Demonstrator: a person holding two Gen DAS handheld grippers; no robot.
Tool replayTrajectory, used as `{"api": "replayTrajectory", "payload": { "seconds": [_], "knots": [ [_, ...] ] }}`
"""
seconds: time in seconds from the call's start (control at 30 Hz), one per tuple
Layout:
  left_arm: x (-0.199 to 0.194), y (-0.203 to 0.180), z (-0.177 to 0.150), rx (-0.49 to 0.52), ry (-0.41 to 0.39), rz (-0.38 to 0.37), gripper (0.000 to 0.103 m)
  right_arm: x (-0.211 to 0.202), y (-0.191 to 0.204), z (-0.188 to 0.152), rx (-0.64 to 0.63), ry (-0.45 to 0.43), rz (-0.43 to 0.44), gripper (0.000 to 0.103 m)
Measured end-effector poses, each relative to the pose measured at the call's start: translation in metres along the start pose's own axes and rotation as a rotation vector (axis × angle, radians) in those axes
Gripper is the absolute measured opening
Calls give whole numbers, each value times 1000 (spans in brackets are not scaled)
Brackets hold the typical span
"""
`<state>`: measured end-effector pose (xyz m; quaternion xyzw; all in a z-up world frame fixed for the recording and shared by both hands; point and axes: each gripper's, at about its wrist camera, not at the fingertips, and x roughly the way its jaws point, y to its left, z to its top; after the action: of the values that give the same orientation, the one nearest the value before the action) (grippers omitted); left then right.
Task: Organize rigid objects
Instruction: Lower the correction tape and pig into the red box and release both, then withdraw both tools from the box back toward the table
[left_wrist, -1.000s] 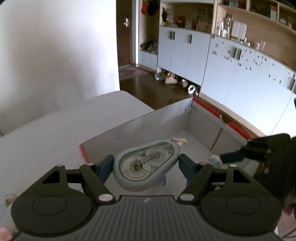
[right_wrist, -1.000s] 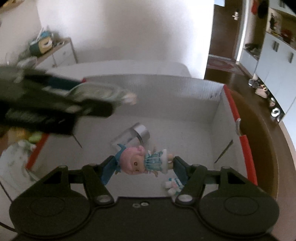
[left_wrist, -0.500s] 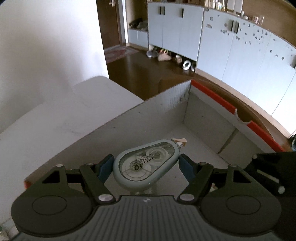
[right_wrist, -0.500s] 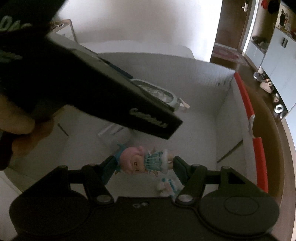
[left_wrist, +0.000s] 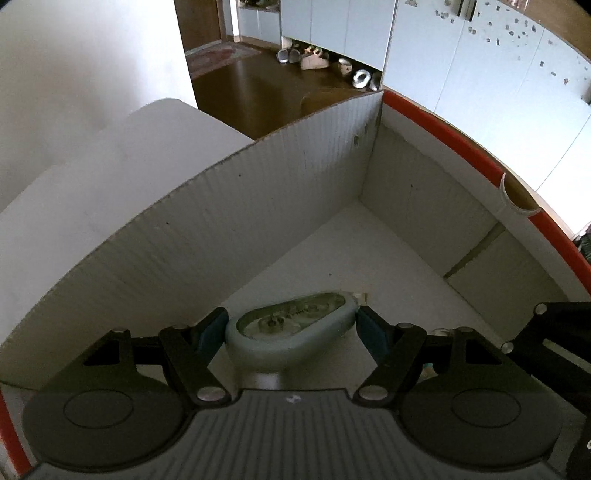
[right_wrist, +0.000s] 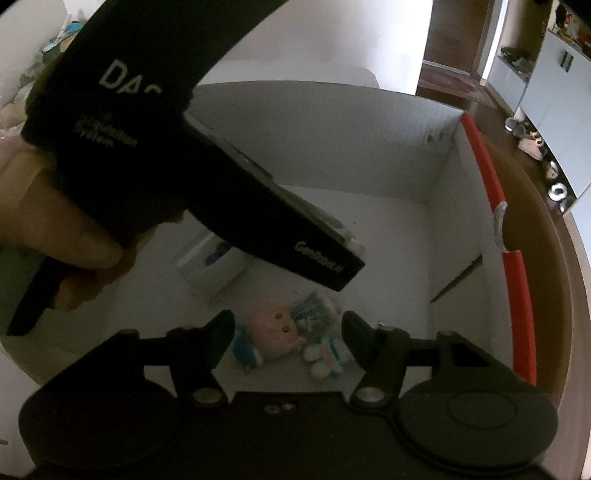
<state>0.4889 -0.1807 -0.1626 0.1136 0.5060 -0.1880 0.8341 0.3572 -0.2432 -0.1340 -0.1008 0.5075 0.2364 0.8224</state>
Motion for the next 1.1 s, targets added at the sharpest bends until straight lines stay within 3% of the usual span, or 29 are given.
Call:
{"api": "replayTrajectory", "payload": {
  "seconds": [0.17, 0.33, 0.63, 1.1],
  "knots": [
    [6, 1, -2, -4, 52, -12, 75, -1, -5, 3, 6, 4, 7, 66],
    [2, 1, -5, -9, 53, -12, 75, -4, -3, 3, 18, -10, 7, 72],
    [-27, 4, -15, -44, -8, 3, 75, -20, -2, -5, 32, -58, 22, 77],
    [-96, 3, -35, -80, -173, -22, 75, -75, 7, -22, 65, -192, 55, 88]
  ]
}}
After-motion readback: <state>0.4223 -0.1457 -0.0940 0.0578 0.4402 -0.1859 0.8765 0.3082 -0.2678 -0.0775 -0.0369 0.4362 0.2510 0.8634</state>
